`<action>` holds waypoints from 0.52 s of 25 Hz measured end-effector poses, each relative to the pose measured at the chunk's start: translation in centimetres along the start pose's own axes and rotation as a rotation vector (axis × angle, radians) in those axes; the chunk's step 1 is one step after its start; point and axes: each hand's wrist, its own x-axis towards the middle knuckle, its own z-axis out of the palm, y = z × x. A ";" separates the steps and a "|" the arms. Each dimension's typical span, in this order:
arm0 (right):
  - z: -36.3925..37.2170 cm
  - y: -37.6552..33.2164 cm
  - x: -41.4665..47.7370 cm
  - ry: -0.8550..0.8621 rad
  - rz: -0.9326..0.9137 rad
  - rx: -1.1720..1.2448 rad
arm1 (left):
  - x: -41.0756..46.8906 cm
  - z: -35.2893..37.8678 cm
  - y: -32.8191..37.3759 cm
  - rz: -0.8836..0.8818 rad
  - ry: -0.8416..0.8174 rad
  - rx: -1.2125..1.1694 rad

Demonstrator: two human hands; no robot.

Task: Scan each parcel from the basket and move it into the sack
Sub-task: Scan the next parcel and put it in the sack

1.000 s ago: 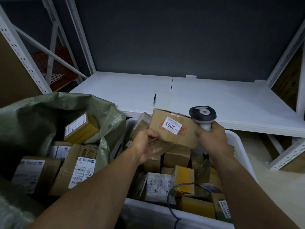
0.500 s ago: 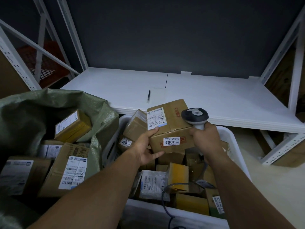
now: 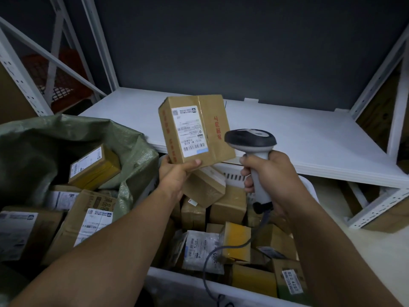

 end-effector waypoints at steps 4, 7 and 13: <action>1.2 -1.1 -0.8 -0.171 0.019 -0.158 | 0.8 -0.5 -0.3 -0.003 0.028 -0.024; 1.6 -1.2 -1.3 -0.192 0.040 -0.195 | 1.2 -1.0 -0.7 0.006 0.043 -0.029; -0.6 -4.0 -3.1 -0.214 0.078 -0.152 | 1.6 -2.0 -0.4 0.031 0.111 -0.064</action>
